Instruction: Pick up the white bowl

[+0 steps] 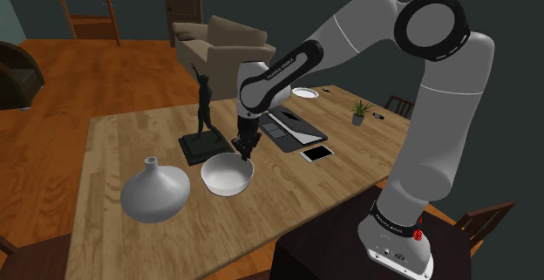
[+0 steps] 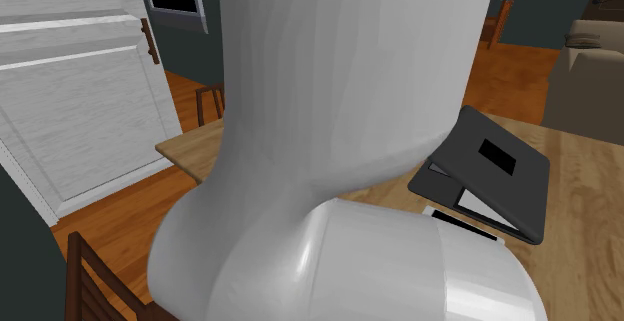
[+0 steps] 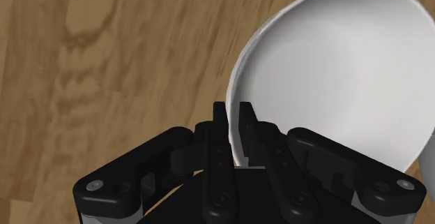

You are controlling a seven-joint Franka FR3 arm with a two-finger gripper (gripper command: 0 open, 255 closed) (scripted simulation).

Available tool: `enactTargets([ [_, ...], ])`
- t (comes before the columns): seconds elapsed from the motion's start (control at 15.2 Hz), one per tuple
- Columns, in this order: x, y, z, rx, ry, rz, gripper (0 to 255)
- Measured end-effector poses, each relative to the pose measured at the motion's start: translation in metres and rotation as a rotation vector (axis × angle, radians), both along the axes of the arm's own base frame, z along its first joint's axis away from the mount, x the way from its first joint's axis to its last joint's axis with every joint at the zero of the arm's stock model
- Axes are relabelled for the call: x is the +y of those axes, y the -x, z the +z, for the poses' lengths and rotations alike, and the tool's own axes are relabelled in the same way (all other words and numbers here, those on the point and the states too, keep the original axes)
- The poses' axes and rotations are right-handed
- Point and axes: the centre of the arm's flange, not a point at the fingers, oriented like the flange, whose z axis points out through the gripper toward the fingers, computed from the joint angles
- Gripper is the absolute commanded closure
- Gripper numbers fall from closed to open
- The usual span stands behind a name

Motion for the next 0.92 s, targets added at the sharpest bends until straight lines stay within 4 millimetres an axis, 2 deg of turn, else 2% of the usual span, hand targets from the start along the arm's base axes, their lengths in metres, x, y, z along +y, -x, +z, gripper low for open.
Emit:
enactTargets([
  [0.92,0.001,0.000,0.070,0.000,0.000,0.000,255],
])
